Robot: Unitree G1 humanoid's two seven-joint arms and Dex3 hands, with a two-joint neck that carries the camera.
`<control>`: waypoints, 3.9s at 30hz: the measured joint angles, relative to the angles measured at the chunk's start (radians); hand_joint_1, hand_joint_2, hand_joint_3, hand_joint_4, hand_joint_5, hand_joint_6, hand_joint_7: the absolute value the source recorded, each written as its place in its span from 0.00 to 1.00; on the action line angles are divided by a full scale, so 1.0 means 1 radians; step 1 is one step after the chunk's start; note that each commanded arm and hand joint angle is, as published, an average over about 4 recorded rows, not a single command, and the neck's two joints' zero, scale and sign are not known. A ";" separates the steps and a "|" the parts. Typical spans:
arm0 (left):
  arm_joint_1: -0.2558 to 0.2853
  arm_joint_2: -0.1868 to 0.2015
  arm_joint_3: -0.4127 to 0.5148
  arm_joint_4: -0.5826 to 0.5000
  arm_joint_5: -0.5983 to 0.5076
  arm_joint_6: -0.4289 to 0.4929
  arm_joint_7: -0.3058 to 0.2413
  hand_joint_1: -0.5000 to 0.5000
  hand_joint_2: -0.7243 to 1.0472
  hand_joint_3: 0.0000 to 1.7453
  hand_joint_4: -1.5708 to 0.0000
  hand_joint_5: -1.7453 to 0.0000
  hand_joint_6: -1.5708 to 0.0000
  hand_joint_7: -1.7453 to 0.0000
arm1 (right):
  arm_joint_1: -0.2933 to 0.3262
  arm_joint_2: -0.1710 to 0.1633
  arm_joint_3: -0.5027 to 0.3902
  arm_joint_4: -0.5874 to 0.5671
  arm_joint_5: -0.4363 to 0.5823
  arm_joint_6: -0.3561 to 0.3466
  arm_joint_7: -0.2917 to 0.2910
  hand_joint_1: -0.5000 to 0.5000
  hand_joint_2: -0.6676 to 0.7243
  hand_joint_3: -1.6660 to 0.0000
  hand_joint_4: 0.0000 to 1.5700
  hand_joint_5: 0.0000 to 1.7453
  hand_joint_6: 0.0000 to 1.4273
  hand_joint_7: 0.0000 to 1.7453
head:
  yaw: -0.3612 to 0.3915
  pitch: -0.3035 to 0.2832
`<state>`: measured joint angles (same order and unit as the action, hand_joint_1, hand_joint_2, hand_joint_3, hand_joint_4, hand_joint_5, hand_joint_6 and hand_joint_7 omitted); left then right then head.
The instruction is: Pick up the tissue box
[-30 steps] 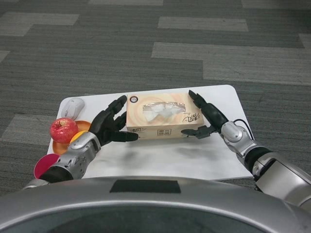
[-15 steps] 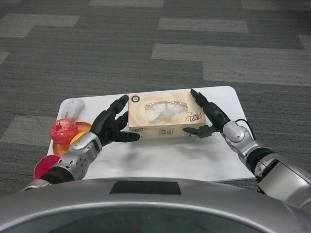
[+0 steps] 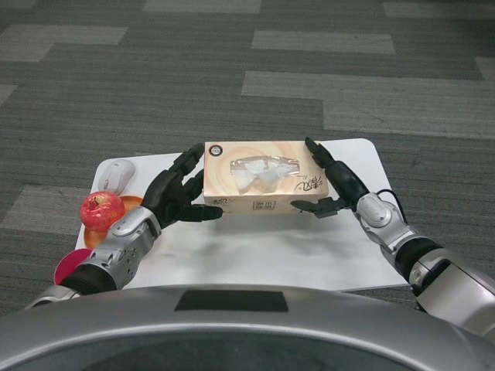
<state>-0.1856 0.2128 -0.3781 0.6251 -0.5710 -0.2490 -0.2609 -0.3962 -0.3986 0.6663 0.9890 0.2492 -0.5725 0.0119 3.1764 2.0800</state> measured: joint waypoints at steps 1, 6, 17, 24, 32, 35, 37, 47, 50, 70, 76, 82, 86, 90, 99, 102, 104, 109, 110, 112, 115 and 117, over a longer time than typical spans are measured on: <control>0.000 0.002 0.003 -0.010 0.000 0.000 0.000 1.00 0.96 0.05 1.00 1.00 1.00 1.00 | 0.002 -0.001 -0.004 -0.008 0.001 0.000 -0.002 0.05 0.09 0.63 0.02 0.33 0.00 0.00 | 0.001 0.001; 0.001 0.010 0.014 -0.043 0.001 -0.001 0.000 1.00 0.98 0.05 1.00 1.00 1.00 1.00 | 0.008 -0.004 -0.017 -0.031 0.003 0.000 -0.006 0.04 0.09 0.63 0.02 0.33 0.00 0.00 | 0.003 0.003; 0.005 0.022 0.039 -0.083 0.003 -0.001 0.000 1.00 0.95 0.05 1.00 1.00 1.00 1.00 | 0.016 -0.004 -0.035 -0.060 0.003 0.000 -0.007 0.06 0.09 0.63 0.02 0.33 0.00 0.00 | 0.007 0.008; 0.014 0.025 0.058 -0.121 0.005 0.000 0.000 1.00 0.95 0.05 1.00 1.00 1.00 1.00 | 0.020 -0.007 -0.046 -0.083 0.003 0.000 -0.007 0.04 0.09 0.65 0.02 0.33 0.00 0.00 | 0.007 0.008; 0.031 0.030 0.072 -0.175 0.011 0.001 0.000 1.00 0.95 0.05 1.00 1.00 1.00 1.00 | 0.029 -0.013 -0.057 -0.108 0.003 0.000 -0.007 0.06 0.09 0.64 0.00 0.33 0.00 0.00 | 0.009 0.011; 0.036 0.035 0.082 -0.200 0.011 0.004 0.000 1.00 0.96 0.06 1.00 1.00 1.00 1.00 | 0.039 -0.018 -0.060 -0.132 0.004 0.000 -0.008 0.04 0.09 0.63 0.00 0.33 0.00 0.00 | 0.010 0.012; 0.038 0.039 0.091 -0.220 0.011 0.005 0.000 1.00 0.96 0.06 1.00 1.00 1.00 1.00 | 0.044 -0.022 -0.062 -0.150 0.006 0.000 -0.010 0.04 0.09 0.64 0.00 0.33 0.00 0.00 | 0.011 0.013; 0.058 0.048 0.114 -0.265 0.011 0.024 0.000 1.00 0.95 0.05 1.00 1.00 1.00 1.00 | 0.054 -0.040 -0.066 -0.224 0.011 0.000 -0.024 0.04 0.09 0.64 0.00 0.33 0.00 0.00 | 0.013 0.015; 0.061 0.051 0.118 -0.274 0.011 0.026 0.000 1.00 0.95 0.05 1.00 1.00 1.00 1.00 | 0.055 -0.043 -0.069 -0.238 0.011 0.000 -0.027 0.04 0.09 0.67 0.00 0.33 0.00 0.00 | 0.012 0.016; 0.069 0.062 0.128 -0.287 0.012 0.045 0.000 1.00 0.95 0.05 1.00 1.00 1.00 1.00 | 0.059 -0.051 -0.080 -0.291 0.012 0.000 -0.039 0.05 0.09 0.62 0.00 0.33 0.00 0.00 | 0.008 0.017; 0.070 0.062 0.128 -0.287 0.012 0.050 0.000 1.00 0.95 0.05 1.00 1.00 1.00 1.00 | 0.059 -0.055 -0.081 -0.301 0.012 0.000 -0.040 0.04 0.09 0.62 0.00 0.33 0.00 0.00 | 0.008 0.016; 0.070 0.062 0.128 -0.287 0.012 0.051 0.000 1.00 0.95 0.06 1.00 1.00 1.00 1.00 | 0.059 -0.056 -0.081 -0.302 0.012 0.000 -0.040 0.04 0.09 0.62 0.00 0.33 0.00 0.00 | 0.008 0.016; 0.070 0.062 0.128 -0.287 0.012 0.051 0.000 1.00 0.95 0.07 1.00 1.00 1.00 1.00 | 0.059 -0.056 -0.081 -0.303 0.012 0.000 -0.040 0.04 0.09 0.64 0.00 0.33 0.00 0.00 | 0.008 0.016; 0.070 0.062 0.128 -0.287 0.012 0.052 0.000 1.00 0.95 0.06 1.00 1.00 1.00 1.00 | 0.059 -0.056 -0.081 -0.303 0.012 0.000 -0.040 0.04 0.09 0.64 0.00 0.33 0.00 0.00 | 0.008 0.014; 0.070 0.062 0.128 -0.287 0.012 0.052 0.000 1.00 0.95 0.07 1.00 1.00 1.00 1.00 | 0.059 -0.059 -0.081 -0.308 0.012 0.000 -0.040 0.04 0.09 0.62 0.00 0.33 0.00 0.00 | 0.009 0.016; 0.070 0.062 0.128 -0.287 0.012 0.052 0.000 1.00 0.95 0.06 1.00 1.00 1.00 1.00 | 0.059 -0.059 -0.081 -0.310 0.012 0.000 -0.040 0.04 0.09 0.62 0.00 0.33 0.00 0.00 | 0.008 0.014; 0.070 0.062 0.128 -0.287 0.012 0.052 0.000 1.00 0.95 0.05 1.00 1.00 1.00 1.00 | 0.059 -0.060 -0.081 -0.311 0.012 0.000 -0.040 0.04 0.09 0.62 0.00 0.33 0.00 0.00 | 0.008 0.014; 0.071 0.063 0.129 -0.287 0.012 0.052 0.000 1.00 0.95 0.09 1.00 1.00 1.00 1.00 | 0.059 -0.060 -0.081 -0.315 0.012 0.000 -0.041 0.05 0.09 0.62 0.00 0.33 0.00 0.00 | 0.008 0.014; 0.071 0.063 0.129 -0.287 0.012 0.052 0.000 1.00 0.95 0.09 1.00 1.00 1.00 1.00 | 0.059 -0.060 -0.081 -0.315 0.012 0.000 -0.041 0.04 0.09 0.62 0.00 0.33 0.00 0.00 | 0.008 0.014; 0.071 0.063 0.129 -0.287 0.012 0.052 0.000 1.00 0.95 0.06 1.00 1.00 1.00 1.00 | 0.060 -0.060 -0.081 -0.315 0.012 0.000 -0.042 0.04 0.09 0.62 0.00 0.33 0.00 0.00 | 0.008 0.014; 0.071 0.063 0.129 -0.287 0.012 0.052 0.000 1.00 0.95 0.06 1.00 1.00 1.00 1.00 | 0.060 -0.060 -0.081 -0.316 0.012 0.000 -0.042 0.04 0.09 0.62 0.00 0.33 0.00 0.00 | 0.008 0.014; 0.071 0.063 0.129 -0.287 0.012 0.052 0.000 1.00 0.95 0.06 1.00 1.00 1.00 1.00 | 0.060 -0.060 -0.081 -0.317 0.012 0.000 -0.043 0.04 0.09 0.62 0.00 0.33 0.00 0.00 | 0.008 0.014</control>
<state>-0.1150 0.2760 -0.2491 0.3378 -0.5587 -0.1973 -0.2606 -0.3358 -0.4587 0.5853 0.6722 0.2612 -0.5724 -0.0311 3.1840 2.0939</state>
